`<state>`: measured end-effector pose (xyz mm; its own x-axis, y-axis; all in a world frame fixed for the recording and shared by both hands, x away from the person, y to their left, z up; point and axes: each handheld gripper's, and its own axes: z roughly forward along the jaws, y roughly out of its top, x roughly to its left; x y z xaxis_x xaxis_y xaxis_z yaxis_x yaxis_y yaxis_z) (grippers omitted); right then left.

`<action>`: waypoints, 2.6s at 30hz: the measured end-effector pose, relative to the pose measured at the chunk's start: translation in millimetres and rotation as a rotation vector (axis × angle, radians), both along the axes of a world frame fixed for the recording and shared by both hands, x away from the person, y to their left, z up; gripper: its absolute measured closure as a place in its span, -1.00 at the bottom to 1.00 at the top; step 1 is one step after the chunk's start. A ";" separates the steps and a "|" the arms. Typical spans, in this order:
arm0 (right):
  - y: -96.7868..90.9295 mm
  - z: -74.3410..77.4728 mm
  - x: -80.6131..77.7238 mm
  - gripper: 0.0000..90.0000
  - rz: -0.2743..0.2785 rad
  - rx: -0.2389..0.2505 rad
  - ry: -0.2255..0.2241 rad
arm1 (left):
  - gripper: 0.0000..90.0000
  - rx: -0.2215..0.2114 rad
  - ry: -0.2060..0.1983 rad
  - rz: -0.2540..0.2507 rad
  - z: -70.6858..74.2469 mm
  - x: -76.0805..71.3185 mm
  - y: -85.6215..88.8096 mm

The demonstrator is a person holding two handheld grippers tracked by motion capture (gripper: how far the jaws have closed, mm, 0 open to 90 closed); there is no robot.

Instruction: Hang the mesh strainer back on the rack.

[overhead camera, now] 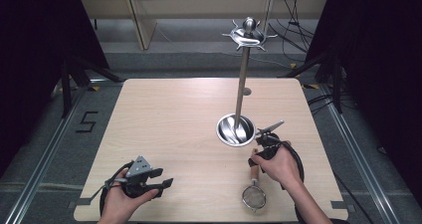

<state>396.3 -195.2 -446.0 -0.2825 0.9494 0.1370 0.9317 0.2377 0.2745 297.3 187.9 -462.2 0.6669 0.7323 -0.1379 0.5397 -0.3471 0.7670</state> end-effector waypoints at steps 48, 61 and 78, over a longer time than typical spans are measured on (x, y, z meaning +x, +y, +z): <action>5.4 -18.4 -5.2 0.54 -0.008 -0.047 0.215 | 0.00 -0.014 -0.012 -0.014 2.7 -2.7 3.0; -4.7 -3.7 -13.3 0.54 0.021 -0.012 0.067 | 0.00 -0.031 -0.013 -0.002 1.5 -2.9 4.4; -24.3 21.1 -22.4 0.54 0.032 0.043 -0.099 | 0.00 -0.023 -0.009 -0.011 1.8 -2.0 4.9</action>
